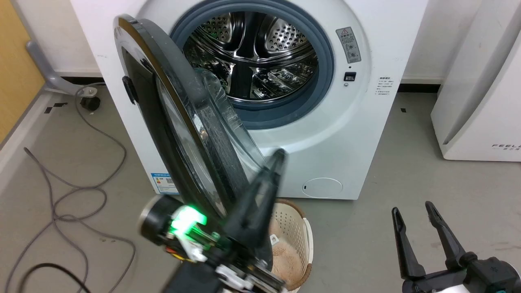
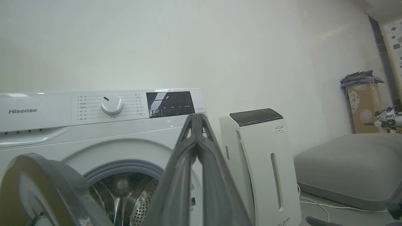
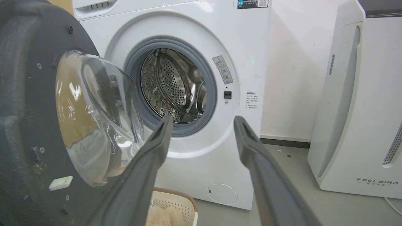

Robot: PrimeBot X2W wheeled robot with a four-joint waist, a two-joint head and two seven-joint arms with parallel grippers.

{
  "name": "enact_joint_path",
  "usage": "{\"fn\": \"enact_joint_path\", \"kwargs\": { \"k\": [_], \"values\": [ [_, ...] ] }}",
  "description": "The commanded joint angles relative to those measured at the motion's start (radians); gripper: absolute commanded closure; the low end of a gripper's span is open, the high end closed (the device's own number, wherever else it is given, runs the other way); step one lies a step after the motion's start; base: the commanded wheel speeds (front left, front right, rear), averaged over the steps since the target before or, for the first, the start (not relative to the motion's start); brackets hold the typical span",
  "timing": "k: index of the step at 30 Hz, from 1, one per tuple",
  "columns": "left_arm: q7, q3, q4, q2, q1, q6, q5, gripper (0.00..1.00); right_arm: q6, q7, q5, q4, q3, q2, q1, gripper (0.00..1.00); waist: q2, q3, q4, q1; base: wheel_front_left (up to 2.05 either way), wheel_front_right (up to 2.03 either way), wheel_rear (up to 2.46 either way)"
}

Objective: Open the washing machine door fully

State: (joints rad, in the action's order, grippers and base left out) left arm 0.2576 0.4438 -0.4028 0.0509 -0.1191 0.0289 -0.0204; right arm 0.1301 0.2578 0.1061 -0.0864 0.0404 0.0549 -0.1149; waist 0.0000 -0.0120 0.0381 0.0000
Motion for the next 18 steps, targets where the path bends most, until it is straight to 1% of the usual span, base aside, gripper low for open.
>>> {"fn": "enact_joint_path", "kwargs": {
  "k": [1,8,18],
  "values": [
    [0.004,0.019,0.018,0.002,0.016,0.009,0.006,1.00,0.001,0.004,0.010,-0.005,0.000,-0.005,-0.013,0.00,0.0000,0.001,0.001,0.0000,0.00,0.00,0.00],
    [0.004,0.104,0.073,0.002,0.052,0.032,0.012,1.00,0.001,0.004,0.013,-0.003,0.000,-0.005,-0.008,0.00,0.0000,0.008,0.006,0.0000,0.00,0.00,0.00],
    [0.004,0.190,0.147,0.007,0.088,0.050,0.016,1.00,0.001,0.004,0.013,0.000,0.004,-0.005,0.003,0.00,0.0000,0.028,0.015,0.0000,0.00,0.00,0.00]
  ]
}}
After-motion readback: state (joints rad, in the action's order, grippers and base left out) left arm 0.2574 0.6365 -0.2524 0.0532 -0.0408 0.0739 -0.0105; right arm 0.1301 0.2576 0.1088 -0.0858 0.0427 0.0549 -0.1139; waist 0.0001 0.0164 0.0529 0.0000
